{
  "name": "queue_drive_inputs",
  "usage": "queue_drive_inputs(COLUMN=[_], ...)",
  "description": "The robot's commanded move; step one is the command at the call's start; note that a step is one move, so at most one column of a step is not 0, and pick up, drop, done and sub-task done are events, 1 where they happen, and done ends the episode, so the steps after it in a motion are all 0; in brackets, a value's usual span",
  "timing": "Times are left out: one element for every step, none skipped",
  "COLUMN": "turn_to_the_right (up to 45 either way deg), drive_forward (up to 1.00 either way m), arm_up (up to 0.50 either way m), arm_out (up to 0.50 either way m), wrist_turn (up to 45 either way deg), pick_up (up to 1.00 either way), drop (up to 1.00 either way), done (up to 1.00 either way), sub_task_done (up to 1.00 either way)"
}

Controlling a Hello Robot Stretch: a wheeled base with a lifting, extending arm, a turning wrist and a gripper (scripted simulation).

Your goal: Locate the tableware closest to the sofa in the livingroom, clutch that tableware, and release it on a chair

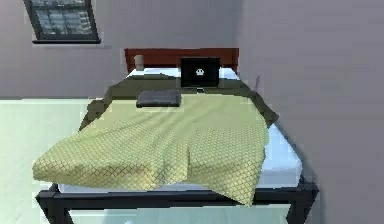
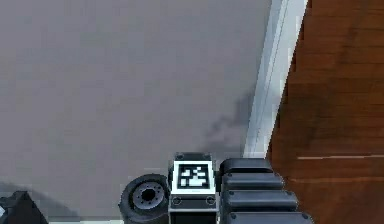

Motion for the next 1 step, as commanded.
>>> queue_drive_inputs(turn_to_the_right=[-45.0], drive_forward=[0.0], arm_up=[0.0], arm_out=[0.0], wrist_turn=[0.0], pick_up=[0.0], drop=[0.0], done=[0.0], sub_task_done=[0.0])
